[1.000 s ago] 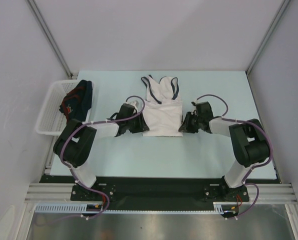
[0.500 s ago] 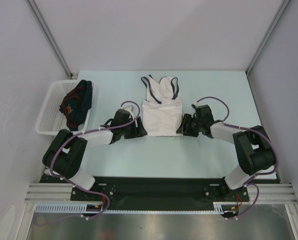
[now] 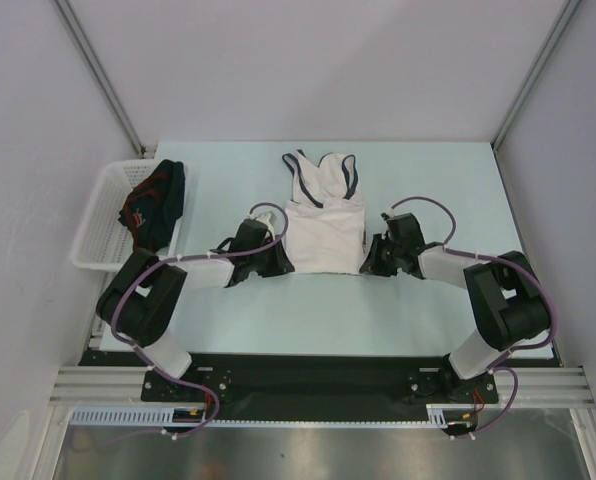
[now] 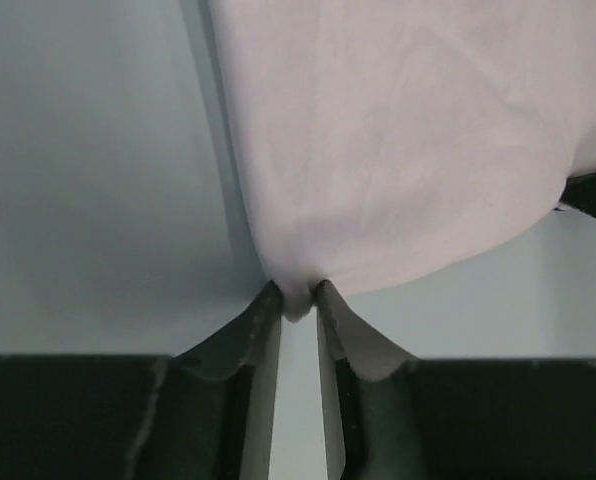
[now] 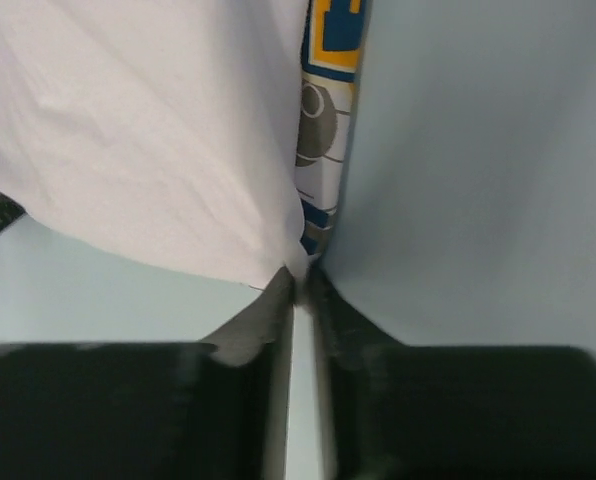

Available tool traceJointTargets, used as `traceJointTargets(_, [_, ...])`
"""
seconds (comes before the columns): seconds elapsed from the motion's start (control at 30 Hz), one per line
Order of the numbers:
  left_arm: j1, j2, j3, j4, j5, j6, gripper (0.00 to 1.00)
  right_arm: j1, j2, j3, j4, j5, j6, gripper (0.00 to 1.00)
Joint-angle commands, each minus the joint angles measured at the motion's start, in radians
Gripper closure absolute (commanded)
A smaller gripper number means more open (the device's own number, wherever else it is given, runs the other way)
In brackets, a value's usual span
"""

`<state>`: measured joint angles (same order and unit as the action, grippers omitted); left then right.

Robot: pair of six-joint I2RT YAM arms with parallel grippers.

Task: Fold and stack the tank tops

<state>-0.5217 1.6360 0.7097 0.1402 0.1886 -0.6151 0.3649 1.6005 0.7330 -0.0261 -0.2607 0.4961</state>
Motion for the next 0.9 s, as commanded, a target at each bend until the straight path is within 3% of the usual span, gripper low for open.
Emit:
traceJointTargets(0.0, [-0.009, 0.053, 0.01, -0.044, -0.001, -0.005, 0.78, 0.009, 0.027, 0.009, -0.06, 0.021, -0.016, 0.91])
traceJointTargets(0.03, [-0.009, 0.053, 0.013, -0.045, 0.0, -0.005, 0.85, 0.012, 0.024, 0.022, -0.067, 0.026, -0.019, 0.97])
traceJointTargets(0.07, [-0.009, 0.048, 0.014, -0.05, -0.001, -0.003, 0.99, 0.014, 0.021, 0.026, -0.081, 0.028, -0.019, 1.0])
traceJointTargets(0.2, [-0.009, 0.022, 0.046, -0.111, -0.026, 0.006, 1.0, 0.008, 0.013, 0.072, -0.116, 0.032, -0.018, 1.0])
traceJointTargets(0.37, [-0.001, 0.007, 0.357, -0.412, -0.055, 0.061, 1.0, -0.014, 0.018, 0.392, -0.289, 0.001, -0.024, 1.0])
traceJointTargets(0.47, [-0.003, -0.109, 0.406, -0.452, -0.095, 0.06, 1.0, 0.006, -0.072, 0.477, -0.391, 0.062, -0.028, 1.0])
traceJointTargets(0.57, [-0.011, -0.205, 0.309, -0.429, -0.086, 0.051, 1.0, 0.016, -0.146, 0.425, -0.413, 0.063, -0.01, 1.0])
traceJointTargets(0.73, [-0.084, -0.275, -0.025, -0.302, -0.034, -0.009, 1.0, 0.066, -0.247, 0.058, -0.308, 0.058, 0.07, 1.0])
traceJointTargets(0.87, [-0.173, -0.373, -0.189, -0.243, -0.078, -0.078, 1.0, 0.133, -0.371, -0.099, -0.305, 0.112, 0.137, 1.0])
